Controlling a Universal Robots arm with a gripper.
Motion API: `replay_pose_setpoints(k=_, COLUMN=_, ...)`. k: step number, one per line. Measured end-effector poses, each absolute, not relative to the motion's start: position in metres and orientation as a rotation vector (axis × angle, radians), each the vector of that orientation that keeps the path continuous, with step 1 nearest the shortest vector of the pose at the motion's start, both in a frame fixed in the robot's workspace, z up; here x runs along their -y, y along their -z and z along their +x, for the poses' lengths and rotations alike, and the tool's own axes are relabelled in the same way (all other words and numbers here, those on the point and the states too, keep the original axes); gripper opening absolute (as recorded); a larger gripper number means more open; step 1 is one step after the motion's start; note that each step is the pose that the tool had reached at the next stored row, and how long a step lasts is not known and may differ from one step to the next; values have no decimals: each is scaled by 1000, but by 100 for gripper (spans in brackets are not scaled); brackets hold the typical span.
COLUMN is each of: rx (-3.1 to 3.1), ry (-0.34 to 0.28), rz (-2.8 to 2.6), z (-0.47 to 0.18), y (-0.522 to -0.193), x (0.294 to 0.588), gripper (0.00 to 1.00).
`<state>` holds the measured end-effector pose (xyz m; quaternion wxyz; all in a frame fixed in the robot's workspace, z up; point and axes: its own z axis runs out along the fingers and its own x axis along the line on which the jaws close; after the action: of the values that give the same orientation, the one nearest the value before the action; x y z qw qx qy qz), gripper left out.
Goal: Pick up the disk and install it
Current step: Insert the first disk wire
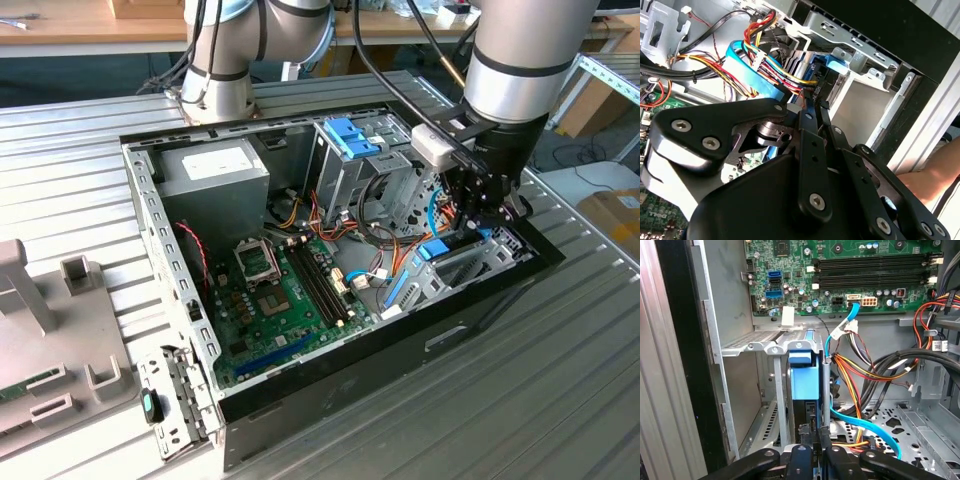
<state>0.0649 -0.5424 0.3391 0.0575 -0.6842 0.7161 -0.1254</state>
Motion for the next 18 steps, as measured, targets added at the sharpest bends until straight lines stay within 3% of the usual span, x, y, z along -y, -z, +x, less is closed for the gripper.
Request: replay_pose_setpoints(k=18, rx=-2171, ry=379, rz=-2074, z=65, y=-343, x=542, gripper=17)
